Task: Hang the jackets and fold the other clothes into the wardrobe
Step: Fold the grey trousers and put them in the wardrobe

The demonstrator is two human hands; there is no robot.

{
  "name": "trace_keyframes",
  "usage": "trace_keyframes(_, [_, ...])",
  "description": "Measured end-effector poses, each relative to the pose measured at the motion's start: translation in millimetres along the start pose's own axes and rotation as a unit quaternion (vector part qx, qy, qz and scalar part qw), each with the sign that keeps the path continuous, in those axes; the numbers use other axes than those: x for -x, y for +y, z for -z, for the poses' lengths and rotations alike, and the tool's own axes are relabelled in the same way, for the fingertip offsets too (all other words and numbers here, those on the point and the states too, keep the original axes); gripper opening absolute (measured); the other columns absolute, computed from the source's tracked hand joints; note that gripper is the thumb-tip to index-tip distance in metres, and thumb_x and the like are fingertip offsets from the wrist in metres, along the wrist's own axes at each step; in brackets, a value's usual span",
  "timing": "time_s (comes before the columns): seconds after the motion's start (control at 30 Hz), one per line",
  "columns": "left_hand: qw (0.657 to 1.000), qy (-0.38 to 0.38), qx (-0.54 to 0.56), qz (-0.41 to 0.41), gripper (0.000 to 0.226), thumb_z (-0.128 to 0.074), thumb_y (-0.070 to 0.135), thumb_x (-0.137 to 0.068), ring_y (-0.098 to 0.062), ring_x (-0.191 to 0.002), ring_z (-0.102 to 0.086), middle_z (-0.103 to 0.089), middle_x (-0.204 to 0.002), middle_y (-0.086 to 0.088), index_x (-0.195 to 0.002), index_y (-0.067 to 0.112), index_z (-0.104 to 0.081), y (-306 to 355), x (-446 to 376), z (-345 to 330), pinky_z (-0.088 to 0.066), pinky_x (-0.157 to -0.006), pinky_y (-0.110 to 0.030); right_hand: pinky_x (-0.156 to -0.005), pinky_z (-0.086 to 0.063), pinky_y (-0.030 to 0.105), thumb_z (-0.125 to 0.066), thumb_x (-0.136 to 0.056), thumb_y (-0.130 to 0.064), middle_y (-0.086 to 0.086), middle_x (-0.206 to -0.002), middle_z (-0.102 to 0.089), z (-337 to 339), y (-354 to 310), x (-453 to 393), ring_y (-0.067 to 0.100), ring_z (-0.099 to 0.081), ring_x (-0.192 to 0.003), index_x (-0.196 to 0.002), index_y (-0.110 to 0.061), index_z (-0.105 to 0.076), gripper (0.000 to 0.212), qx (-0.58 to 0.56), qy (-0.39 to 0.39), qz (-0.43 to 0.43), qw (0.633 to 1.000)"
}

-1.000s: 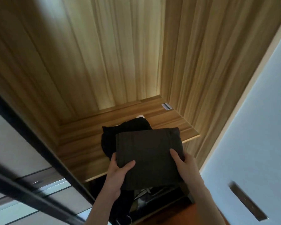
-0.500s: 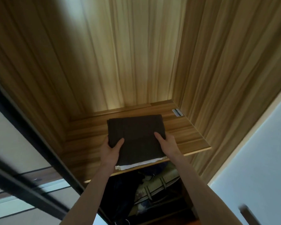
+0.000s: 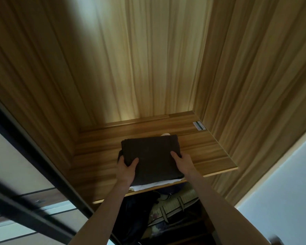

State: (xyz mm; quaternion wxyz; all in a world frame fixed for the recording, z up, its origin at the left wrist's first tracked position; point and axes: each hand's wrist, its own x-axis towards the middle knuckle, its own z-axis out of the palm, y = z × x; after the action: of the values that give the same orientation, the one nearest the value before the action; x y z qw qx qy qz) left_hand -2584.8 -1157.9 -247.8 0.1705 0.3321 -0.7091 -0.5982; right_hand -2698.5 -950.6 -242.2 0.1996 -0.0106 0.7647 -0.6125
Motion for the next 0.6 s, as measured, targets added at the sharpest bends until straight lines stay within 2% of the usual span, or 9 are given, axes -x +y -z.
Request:
trace_keyframes(0.1, [1.000,-0.004,-0.027,-0.006,0.048,-0.071,0.031,-0.098,-0.025,-0.112,-0.061,-0.060,-0.121,-0.001,-0.141,0.017,-0.053,-1.2,-2.9,0.5,-0.054,-0.101,-0.046,-0.092,-0.056,0.035,-0.054,-0.108,-0.038,-0.001,-0.104,-0.073,-0.8,7.4,-4.6,0.017,-0.068,-0.100,-0.112,-0.018,-0.069,0.025,0.044,0.003,0.017,0.999])
trace_keyframes(0.2, [0.998,-0.004,-0.054,-0.022,0.049,-0.069,0.039,-0.097,-0.020,-0.107,-0.060,-0.060,-0.122,0.001,-0.140,0.023,-0.051,-2.2,-7.7,1.8,-0.053,-0.092,-0.039,-0.091,-0.055,0.036,-0.047,-0.109,-0.044,0.000,-0.102,-0.071,0.8,10.7,-11.8,0.015,-0.068,-0.098,-0.109,-0.018,-0.067,0.033,0.110,-0.003,0.045,0.993])
trace_keyframes(0.27, [0.997,0.000,-0.072,-0.018,0.052,-0.069,0.042,-0.097,-0.022,-0.108,-0.062,-0.061,-0.121,0.001,-0.141,0.022,-0.051,-3.6,-9.7,1.4,-0.054,-0.091,-0.039,-0.091,-0.053,0.037,-0.042,-0.110,-0.046,-0.003,-0.099,-0.068,3.0,10.0,-16.8,0.013,-0.065,-0.094,-0.117,-0.016,-0.066,0.040,0.160,-0.008,0.059,0.985])
trace_keyframes(0.4, [0.993,0.020,-0.116,-0.008,0.056,-0.069,0.044,-0.096,-0.030,-0.117,-0.064,-0.064,-0.124,-0.003,-0.141,0.015,-0.053,-4.5,-8.5,-1.3,-0.056,-0.099,-0.046,-0.098,-0.053,0.048,-0.036,-0.111,-0.049,0.008,-0.109,-0.068,4.5,8.2,-22.6,0.027,-0.066,-0.105,-0.118,-0.015,-0.065,0.045,0.236,-0.017,0.040,0.971])
trace_keyframes(0.43, [0.989,0.035,-0.145,-0.014,0.058,-0.069,0.044,-0.096,-0.031,-0.119,-0.062,-0.063,-0.127,-0.005,-0.142,0.014,-0.051,-4.2,-7.5,-1.6,-0.054,-0.101,-0.048,-0.098,-0.054,0.049,-0.037,-0.110,-0.049,0.008,-0.109,-0.068,3.9,8.1,-21.7,0.029,-0.066,-0.106,-0.116,-0.016,-0.064,0.043,0.262,-0.002,0.038,0.964])
trace_keyframes(0.5, [0.970,0.087,-0.225,-0.040,0.061,-0.070,0.042,-0.094,-0.032,-0.124,-0.054,-0.056,-0.133,-0.007,-0.144,0.014,-0.048,-3.6,-2.3,-1.1,-0.047,-0.105,-0.052,-0.100,-0.051,0.048,-0.042,-0.109,-0.047,0.009,-0.116,-0.064,1.9,9.7,-17.6,0.030,-0.062,-0.113,-0.119,-0.017,-0.061,0.037,0.326,0.075,0.057,0.941])
trace_keyframes(0.57, [0.942,0.123,-0.292,-0.108,0.056,-0.067,0.038,-0.096,-0.031,-0.126,-0.048,-0.050,-0.135,-0.009,-0.143,0.014,-0.047,-1.7,5.0,-1.1,-0.045,-0.107,-0.051,-0.104,-0.046,0.048,-0.045,-0.108,-0.042,0.009,-0.130,-0.056,-3.0,13.6,-12.0,0.029,-0.055,-0.122,-0.132,-0.016,-0.056,0.037,0.352,0.156,0.137,0.912])
trace_keyframes(0.6, [0.927,0.122,-0.319,-0.156,0.052,-0.063,0.036,-0.099,-0.029,-0.129,-0.048,-0.050,-0.138,-0.009,-0.144,0.015,-0.048,-0.7,7.6,-1.9,-0.044,-0.108,-0.049,-0.107,-0.044,0.047,-0.044,-0.108,-0.041,0.007,-0.137,-0.053,-6.1,15.0,-8.9,0.028,-0.052,-0.127,-0.139,-0.017,-0.053,0.041,0.353,0.168,0.188,0.901])
